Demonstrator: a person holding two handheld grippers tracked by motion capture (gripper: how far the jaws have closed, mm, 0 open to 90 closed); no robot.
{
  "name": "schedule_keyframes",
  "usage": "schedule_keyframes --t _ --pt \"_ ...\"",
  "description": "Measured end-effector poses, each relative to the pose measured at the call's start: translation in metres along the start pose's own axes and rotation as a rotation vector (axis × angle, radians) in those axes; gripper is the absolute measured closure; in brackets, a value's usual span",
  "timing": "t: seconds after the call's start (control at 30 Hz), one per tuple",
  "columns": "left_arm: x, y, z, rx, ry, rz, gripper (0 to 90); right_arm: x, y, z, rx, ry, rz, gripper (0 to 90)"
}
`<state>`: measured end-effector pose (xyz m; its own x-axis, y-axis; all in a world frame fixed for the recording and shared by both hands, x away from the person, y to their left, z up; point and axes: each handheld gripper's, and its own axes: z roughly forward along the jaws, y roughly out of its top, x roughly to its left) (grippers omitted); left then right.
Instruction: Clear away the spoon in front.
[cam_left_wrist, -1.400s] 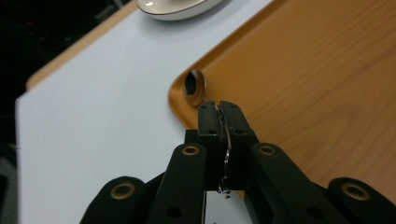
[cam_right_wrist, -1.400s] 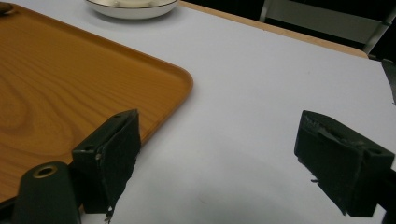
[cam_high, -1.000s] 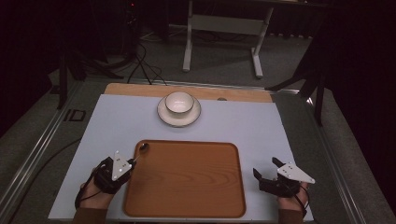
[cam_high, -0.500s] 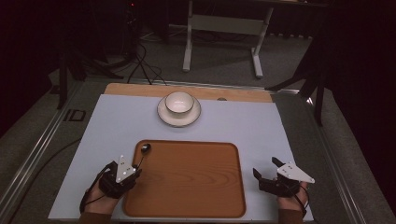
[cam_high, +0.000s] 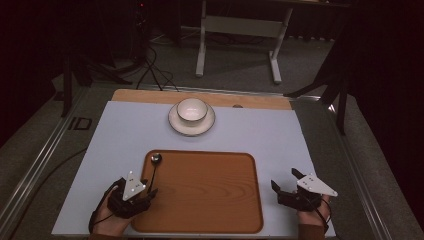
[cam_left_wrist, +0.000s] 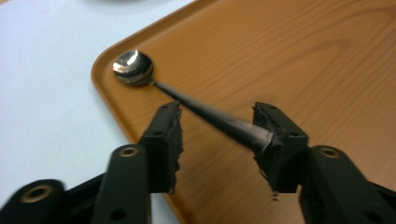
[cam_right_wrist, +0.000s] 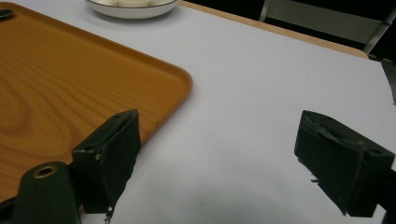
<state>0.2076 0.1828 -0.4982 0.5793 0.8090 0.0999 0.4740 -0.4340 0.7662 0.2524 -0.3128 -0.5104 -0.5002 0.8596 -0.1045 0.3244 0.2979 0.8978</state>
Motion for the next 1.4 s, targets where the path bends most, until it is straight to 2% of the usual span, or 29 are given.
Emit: schedule_keyframes --t 0.17,0.4,0.57,0.7,0.8,1.1,1.27,1.4 --pt "0.003 0.000 -0.002 -0.041 -0.052 -0.021 42.1 0.000 0.000 0.000 0.001 0.001 -0.001 14.2" --pt "0.007 0.001 -0.004 -0.082 -0.070 -0.036 38.1 0.000 0.000 0.001 0.002 0.001 -0.003 14.2" --pt "0.015 0.002 -0.006 -0.104 -0.053 -0.071 35.4 0.000 0.000 0.001 0.002 0.001 -0.004 14.2" --pt "0.018 0.004 -0.008 -0.112 -0.036 -0.084 29.4 0.000 0.000 0.001 0.001 0.001 -0.003 14.2" --pt "0.022 0.009 -0.012 -0.132 -0.009 -0.094 26.5 0.000 0.000 0.001 0.004 -0.003 -0.001 14.2" --pt "0.042 0.019 -0.017 -0.183 0.047 -0.127 25.9 -0.001 -0.001 0.000 0.000 -0.009 0.004 14.2" --pt "0.055 0.021 -0.013 -0.221 0.069 -0.156 25.1 -0.001 -0.001 0.000 -0.001 -0.008 0.000 14.2" --pt "0.064 0.020 -0.009 -0.223 0.092 -0.177 24.9 -0.002 -0.001 0.000 -0.006 -0.010 0.001 14.2"
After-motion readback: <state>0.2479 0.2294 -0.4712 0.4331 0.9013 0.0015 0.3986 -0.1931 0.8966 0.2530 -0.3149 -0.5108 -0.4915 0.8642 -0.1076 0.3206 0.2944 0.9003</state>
